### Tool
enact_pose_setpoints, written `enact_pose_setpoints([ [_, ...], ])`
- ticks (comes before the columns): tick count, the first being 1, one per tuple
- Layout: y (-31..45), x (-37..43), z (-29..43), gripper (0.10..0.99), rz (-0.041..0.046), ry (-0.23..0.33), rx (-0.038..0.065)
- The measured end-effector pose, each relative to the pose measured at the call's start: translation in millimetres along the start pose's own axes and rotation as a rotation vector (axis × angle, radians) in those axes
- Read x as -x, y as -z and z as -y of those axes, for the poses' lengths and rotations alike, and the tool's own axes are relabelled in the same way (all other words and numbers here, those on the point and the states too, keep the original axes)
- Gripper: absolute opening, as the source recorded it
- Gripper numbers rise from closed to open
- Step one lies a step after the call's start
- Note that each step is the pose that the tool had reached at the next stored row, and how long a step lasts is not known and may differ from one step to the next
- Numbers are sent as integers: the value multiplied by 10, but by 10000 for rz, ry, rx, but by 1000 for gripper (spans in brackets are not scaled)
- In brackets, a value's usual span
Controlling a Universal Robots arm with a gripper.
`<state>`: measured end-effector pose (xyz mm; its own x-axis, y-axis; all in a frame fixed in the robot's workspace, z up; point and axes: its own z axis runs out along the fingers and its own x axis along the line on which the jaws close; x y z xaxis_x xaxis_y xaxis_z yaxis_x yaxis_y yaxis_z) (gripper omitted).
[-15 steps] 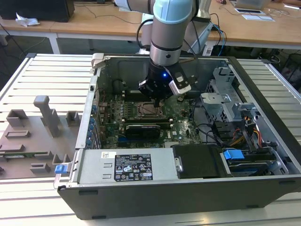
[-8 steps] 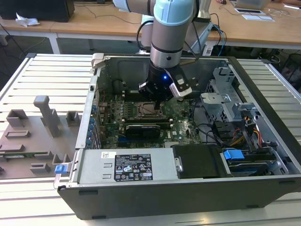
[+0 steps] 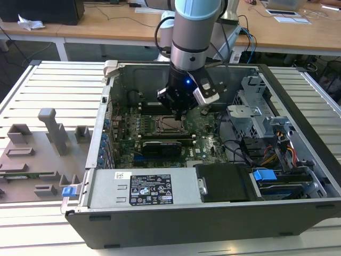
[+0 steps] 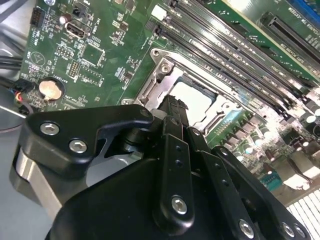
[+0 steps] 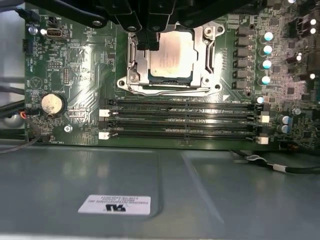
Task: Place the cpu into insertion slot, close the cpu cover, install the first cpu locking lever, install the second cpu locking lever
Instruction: 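Install the first cpu locking lever, then install the second cpu locking lever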
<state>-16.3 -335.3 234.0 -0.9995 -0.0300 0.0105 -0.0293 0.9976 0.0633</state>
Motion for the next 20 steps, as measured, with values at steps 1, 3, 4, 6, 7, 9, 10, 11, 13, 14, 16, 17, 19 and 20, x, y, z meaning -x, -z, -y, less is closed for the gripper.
enact_pose_setpoints([
  [1, 22, 0, -1, 106, 0, 0, 0],
  [3, 48, 0, -3, 106, 0, 0, 0],
  [4, 65, -1, -4, 106, 0, 0, 0],
  [6, 130, -1, -8, 106, 0, 0, 0],
  [7, 154, -1, -10, 106, 0, 0, 0],
  [9, 207, -2, -13, 106, 0, 0, 0],
  [10, 235, -2, -15, 106, 0, 0, 0],
  [11, 289, -3, -19, 106, 0, 0, 0],
  [13, 324, -3, -21, 106, 0, 0, 0],
  [14, 331, -3, -21, 106, 1, 0, 3],
  [16, 334, -3, -21, 106, 0, 0, 1],
  [17, 336, -3, -21, 106, 0, 0, 0],
  [19, 338, -3, -22, 106, 0, 0, 0],
  [20, 339, -4, -22, 106, 0, 0, 0],
])
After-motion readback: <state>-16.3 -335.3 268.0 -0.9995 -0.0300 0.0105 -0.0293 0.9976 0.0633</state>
